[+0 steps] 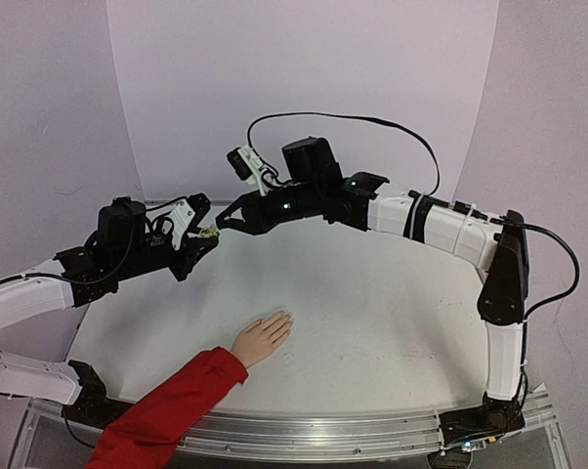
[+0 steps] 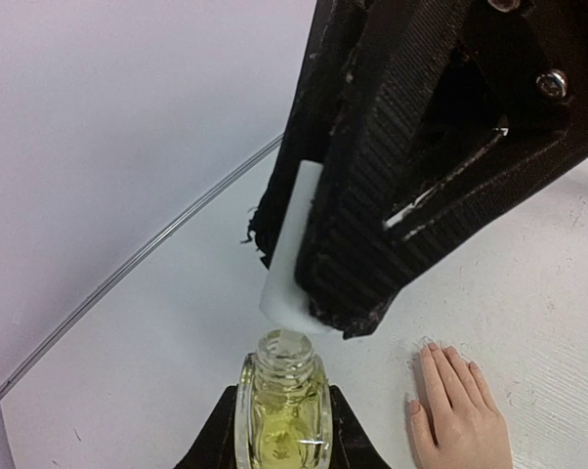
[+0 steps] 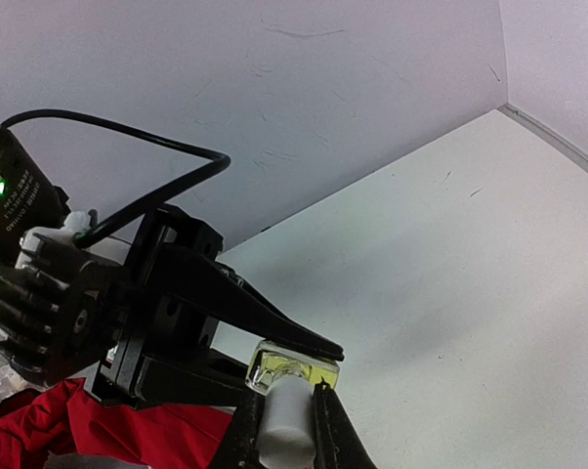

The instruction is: Paint the nails

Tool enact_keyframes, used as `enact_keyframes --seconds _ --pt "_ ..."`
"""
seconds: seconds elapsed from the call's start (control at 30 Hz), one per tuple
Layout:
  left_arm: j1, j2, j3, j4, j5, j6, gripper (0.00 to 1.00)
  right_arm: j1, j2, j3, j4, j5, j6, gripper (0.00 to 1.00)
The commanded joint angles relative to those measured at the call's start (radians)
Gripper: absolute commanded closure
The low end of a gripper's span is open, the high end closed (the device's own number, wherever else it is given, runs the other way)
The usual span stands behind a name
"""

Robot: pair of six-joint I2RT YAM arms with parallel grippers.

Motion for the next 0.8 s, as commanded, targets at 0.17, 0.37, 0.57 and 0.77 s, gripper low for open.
enact_keyframes --seconds 0.17,0.37,0.57,0.77 --pt "-0.003 -0.015 0.032 0.056 0.015 -0.003 1.00 0.004 -0.090 -0.015 0.070 0.006 0.000 1.00" --pt "-0.003 -0.011 0.032 0.056 0.014 0.000 1.00 0.004 -0.092 -0.014 0.074 0.006 0.002 1.00" --pt "-0.003 -0.011 0.033 0.056 0.013 0.001 1.00 0.004 -0.095 -0.015 0.074 0.007 0.002 1.00" --pt "-0.003 -0.009 0.034 0.056 0.013 0.003 1.00 0.004 -0.098 -0.014 0.074 0.008 0.004 1.00"
